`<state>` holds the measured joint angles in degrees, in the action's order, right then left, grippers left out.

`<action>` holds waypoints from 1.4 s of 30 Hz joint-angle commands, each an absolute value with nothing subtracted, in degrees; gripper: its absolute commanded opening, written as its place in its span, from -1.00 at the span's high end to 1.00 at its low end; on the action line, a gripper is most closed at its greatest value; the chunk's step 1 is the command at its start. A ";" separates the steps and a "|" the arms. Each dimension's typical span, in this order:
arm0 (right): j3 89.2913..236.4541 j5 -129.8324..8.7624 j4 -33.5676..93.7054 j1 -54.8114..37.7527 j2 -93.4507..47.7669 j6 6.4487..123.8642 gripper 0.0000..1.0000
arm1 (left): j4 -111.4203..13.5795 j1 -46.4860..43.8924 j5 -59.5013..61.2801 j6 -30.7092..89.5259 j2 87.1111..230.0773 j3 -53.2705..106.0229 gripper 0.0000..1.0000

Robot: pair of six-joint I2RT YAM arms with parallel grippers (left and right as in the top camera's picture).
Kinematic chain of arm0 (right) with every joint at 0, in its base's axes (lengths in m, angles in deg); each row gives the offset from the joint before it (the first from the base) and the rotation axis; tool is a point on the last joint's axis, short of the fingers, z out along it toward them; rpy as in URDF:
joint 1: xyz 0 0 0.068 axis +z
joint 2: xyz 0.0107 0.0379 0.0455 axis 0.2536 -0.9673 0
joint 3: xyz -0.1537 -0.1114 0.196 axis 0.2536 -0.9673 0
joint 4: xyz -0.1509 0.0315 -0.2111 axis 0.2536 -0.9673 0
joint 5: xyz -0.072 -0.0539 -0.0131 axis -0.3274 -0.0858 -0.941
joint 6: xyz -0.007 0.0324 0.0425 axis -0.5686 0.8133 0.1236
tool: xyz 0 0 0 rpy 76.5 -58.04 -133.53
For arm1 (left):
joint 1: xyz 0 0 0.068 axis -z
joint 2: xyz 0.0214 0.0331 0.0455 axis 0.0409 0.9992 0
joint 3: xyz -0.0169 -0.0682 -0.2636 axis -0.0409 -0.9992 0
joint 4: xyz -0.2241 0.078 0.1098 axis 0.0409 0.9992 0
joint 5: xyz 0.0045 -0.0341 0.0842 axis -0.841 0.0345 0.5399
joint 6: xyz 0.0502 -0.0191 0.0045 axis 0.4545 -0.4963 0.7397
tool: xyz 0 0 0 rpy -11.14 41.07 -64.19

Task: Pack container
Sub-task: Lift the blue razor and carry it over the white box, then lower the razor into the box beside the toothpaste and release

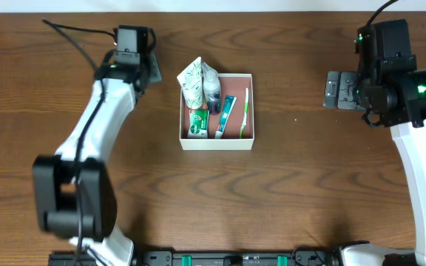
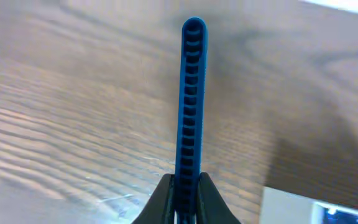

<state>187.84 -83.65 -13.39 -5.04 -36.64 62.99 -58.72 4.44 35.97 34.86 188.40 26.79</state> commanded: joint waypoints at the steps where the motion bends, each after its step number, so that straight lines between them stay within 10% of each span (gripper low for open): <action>1: 188.50 -84.46 -13.46 -5.26 -36.34 63.89 -0.99 | -56.38 4.66 35.95 36.02 181.86 26.68 0.82; 14: 188.50 -84.46 -13.46 -5.26 -36.34 63.89 -0.99 | -45.96 15.92 28.89 36.02 168.20 26.66 0.81; 42: 188.50 -84.46 -13.44 -5.26 -36.34 63.89 -0.99 | -51.38 35.89 29.63 33.83 188.02 26.49 0.81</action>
<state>187.84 -83.65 -13.39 -5.04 -36.64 62.99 -50.70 35.85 28.89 34.69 187.17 26.77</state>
